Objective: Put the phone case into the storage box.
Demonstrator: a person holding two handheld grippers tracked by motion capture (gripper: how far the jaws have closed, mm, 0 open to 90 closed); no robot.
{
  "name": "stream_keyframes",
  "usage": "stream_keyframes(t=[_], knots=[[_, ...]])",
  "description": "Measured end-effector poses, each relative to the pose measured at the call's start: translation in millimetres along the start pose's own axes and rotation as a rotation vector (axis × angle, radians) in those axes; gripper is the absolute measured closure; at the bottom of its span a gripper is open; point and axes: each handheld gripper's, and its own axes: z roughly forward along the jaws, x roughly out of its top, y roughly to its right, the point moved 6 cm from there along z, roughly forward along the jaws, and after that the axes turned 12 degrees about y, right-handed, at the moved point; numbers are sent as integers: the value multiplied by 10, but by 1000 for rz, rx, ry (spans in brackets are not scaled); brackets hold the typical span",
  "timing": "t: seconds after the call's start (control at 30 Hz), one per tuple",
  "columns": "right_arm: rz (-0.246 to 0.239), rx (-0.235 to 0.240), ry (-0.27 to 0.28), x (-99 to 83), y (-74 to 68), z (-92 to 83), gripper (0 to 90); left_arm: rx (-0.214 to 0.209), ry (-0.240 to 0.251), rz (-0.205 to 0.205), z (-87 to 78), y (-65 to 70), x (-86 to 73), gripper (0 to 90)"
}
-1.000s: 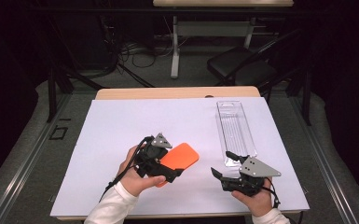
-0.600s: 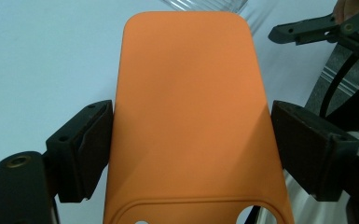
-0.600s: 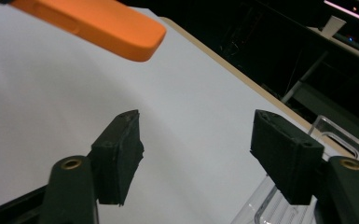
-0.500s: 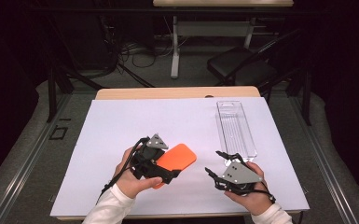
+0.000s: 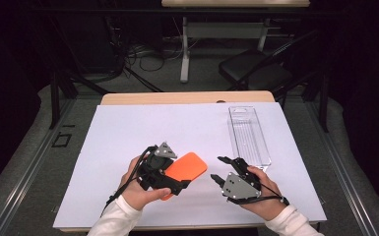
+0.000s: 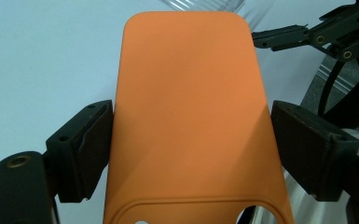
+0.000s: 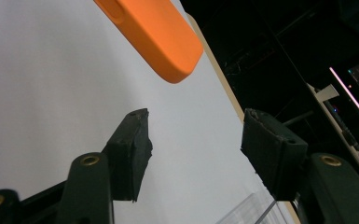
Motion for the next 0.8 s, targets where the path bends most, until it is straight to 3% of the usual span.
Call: stream_keyframes(t=[0.27,0.33,0.5,0.8], knots=[[-122,20,1,72,-53,14,408,-3,2,-11,2,9,-7,163],[-199,27,-8,84,-57,16,408,-5,-2,-13,7,11,-9,163],[-304,34,-21,86,-86,39,410,-12,-3,-13,23,22,-11,163],[-364,44,-3,109,-108,98,430,-26,-14,-10,86,54,-16,163]])
